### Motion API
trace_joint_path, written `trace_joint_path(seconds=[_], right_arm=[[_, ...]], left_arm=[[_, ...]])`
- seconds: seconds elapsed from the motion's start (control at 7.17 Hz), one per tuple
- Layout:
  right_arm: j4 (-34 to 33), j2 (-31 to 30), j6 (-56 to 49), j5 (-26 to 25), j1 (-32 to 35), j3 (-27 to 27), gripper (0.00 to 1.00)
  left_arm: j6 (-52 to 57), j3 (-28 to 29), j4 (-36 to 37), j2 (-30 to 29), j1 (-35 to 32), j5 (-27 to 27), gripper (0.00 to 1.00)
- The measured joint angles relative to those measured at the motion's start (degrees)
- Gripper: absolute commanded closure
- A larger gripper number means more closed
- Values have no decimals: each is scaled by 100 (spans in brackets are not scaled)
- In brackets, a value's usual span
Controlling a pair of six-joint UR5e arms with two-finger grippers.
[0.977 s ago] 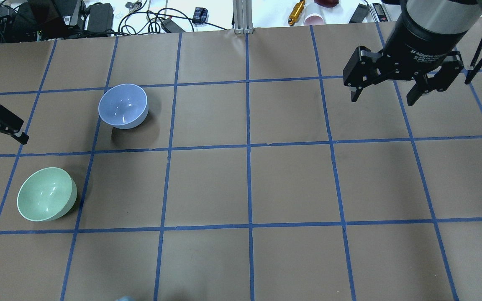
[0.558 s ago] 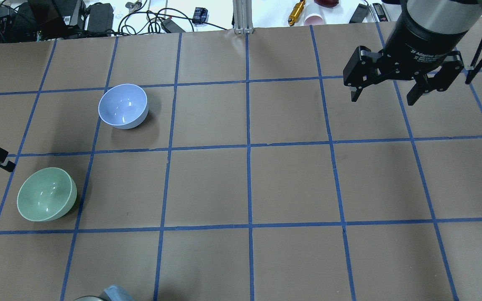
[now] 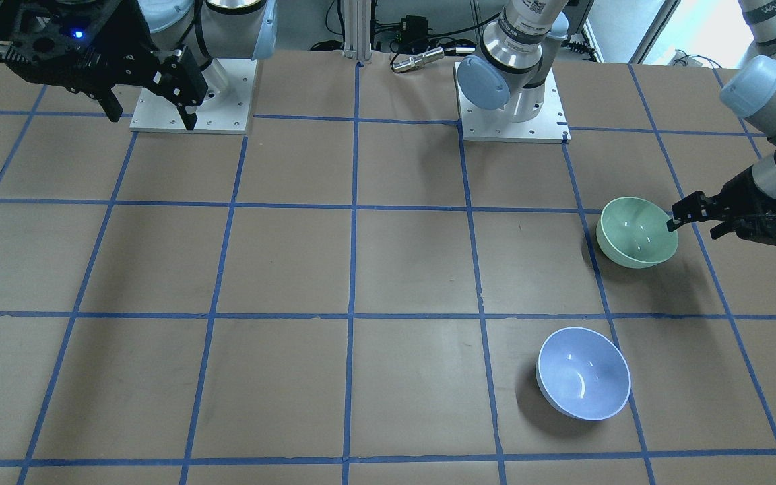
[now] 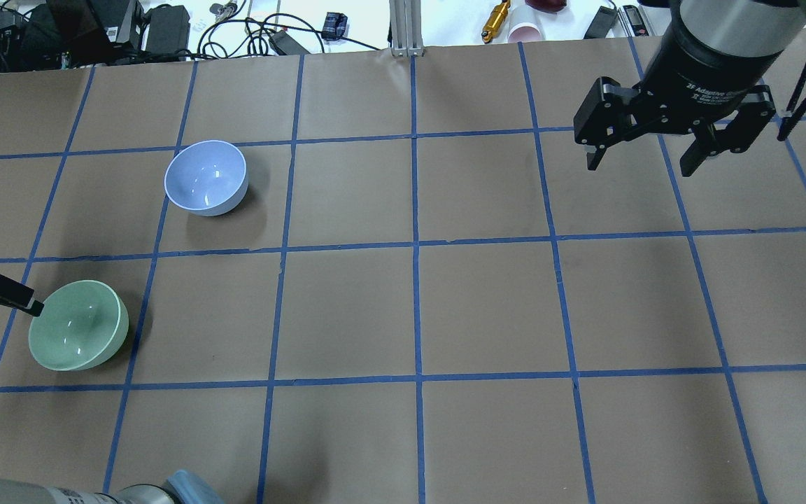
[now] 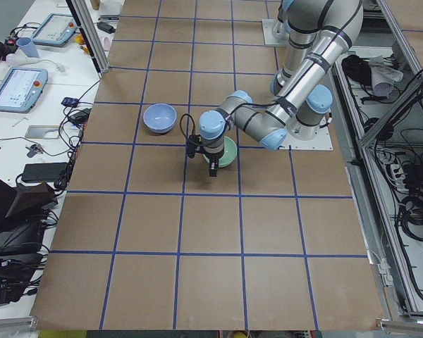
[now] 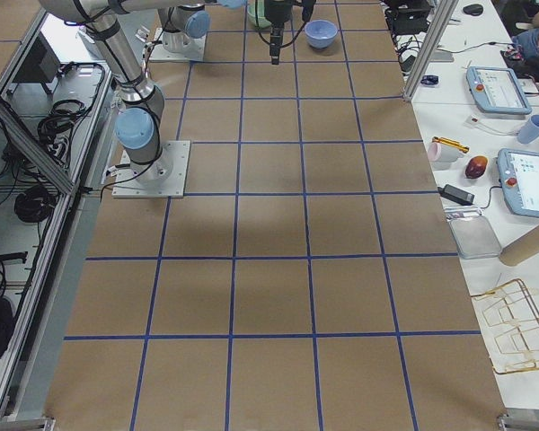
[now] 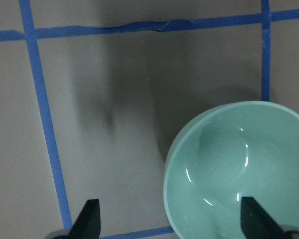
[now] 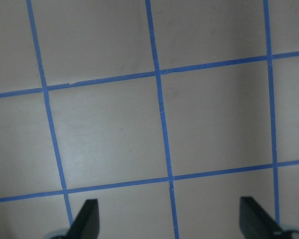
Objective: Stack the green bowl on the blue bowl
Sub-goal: 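Lower the left gripper onto the green bowl's rim and close it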
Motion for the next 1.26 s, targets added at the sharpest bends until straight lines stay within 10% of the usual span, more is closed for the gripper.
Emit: trace_joint_path(seconds=[0.7,0.98,1.26], right_arm=[[4,0,0,0,0,0,0],[2,0,0,0,0,5,0],[2,0,0,0,0,7,0]], left_arm=[[-6,-401,208,-194,97,-3,5],[-105,-446,223,-193,62,8,82],[-160,-460,222,-195,41,9,100]])
